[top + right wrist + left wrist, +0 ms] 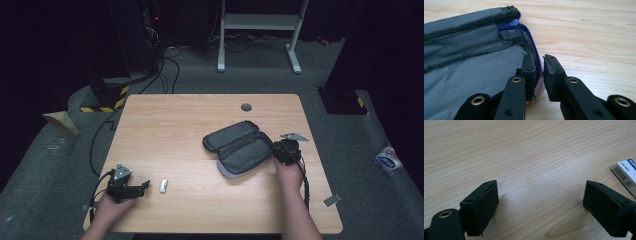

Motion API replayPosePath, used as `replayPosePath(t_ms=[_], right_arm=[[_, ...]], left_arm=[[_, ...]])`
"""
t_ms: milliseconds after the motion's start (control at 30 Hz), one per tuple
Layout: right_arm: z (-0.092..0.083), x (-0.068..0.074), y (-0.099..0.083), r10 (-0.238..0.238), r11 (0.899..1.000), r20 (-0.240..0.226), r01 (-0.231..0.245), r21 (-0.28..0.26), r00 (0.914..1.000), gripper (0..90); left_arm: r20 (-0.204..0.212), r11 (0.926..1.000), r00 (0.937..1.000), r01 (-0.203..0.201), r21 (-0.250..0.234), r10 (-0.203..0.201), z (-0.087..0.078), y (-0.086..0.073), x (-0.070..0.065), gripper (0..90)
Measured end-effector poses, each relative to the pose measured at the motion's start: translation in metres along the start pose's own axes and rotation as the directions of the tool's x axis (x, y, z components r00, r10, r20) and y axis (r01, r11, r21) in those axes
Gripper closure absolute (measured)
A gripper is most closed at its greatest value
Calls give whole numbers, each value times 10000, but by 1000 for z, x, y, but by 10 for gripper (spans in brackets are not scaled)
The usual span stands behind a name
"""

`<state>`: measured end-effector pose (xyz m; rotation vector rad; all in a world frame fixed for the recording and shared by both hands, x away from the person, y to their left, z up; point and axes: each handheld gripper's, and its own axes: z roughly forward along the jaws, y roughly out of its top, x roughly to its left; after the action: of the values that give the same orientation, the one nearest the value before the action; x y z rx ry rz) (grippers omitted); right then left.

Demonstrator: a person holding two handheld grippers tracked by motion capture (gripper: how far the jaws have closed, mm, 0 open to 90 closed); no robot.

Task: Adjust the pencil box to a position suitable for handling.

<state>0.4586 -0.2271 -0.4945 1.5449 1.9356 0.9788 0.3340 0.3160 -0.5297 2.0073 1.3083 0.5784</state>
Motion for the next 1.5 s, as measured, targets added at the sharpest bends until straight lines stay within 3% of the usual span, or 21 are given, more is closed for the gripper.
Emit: replayPosePath(t_ms=[300, 533, 733, 1167, 1500], right_arm=[[-19, 12, -23, -320, 9989, -408, 305, -367, 9987, 774], [-34, 30, -40, -375, 9970, -850, 315, -700, 9957, 749], [-41, 54, -47, -595, 9947, -1339, 474, -914, 9892, 725], [-32, 94, -49, -1071, 9917, -1895, 914, -900, 9760, 703], [-27, 102, -47, -1239, 9900, -1948, 1079, -909, 9730, 706]], left_arm=[[-2, 10000, 10000, 0, -1, 0, 0, 0, 0, 133], [0, 10000, 10000, -7, -12, 7, 0, 0, 0, 134], [18, 10000, 10000, -27, -15, 27, 0, 0, 0, 135], [6, 10000, 10000, -62, -16, 62, 0, 0, 0, 136], [12, 10000, 10000, -50, -16, 50, 0, 0, 0, 137]])
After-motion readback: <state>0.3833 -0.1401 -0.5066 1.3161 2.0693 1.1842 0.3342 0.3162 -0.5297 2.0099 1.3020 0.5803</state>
